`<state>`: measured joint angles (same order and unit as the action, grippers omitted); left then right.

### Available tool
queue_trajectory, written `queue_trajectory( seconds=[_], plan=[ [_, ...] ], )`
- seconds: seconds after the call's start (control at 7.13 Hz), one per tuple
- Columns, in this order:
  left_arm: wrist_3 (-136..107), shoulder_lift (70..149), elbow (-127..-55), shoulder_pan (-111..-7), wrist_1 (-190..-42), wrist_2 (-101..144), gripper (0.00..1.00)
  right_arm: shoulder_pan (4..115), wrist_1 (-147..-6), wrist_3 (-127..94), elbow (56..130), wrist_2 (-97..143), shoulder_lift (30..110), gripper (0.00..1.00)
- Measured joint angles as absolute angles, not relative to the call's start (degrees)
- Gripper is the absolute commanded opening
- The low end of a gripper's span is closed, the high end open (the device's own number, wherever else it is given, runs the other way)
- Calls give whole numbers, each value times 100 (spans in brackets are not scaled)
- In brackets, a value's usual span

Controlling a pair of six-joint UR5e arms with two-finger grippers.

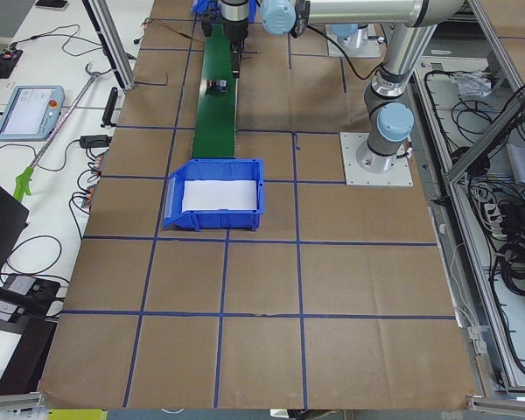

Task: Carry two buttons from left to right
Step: 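Carry the yellow button into the right blue bin and release it, then move the right gripper back over the belt and grasp the red button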

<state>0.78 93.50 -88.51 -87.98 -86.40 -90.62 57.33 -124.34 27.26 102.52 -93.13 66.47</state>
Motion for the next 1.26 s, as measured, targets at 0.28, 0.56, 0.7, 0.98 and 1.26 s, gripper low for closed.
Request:
queue_trajectory(
  seconds=[0.28,0.56,0.7,0.98,1.26],
  plan=[
    [79,9344,-8850,-8798,-8640,-9062,100,5744,-12374,2704,10066,-9280,6849,100],
    [77,9344,-8850,-8798,-8639,-9062,100,5786,-12130,2684,9886,-9281,7298,100],
    [73,9347,-8850,-8798,-8637,-9062,100,5838,-11608,2686,9779,-9288,7489,100],
    [71,9351,-8850,-8798,-8632,-9061,100,6006,-10300,2666,9274,-9260,7718,100],
    [70,9351,-8850,-8798,-8631,-9062,100,6499,-9611,2460,8615,-9328,7777,100]
  ],
)
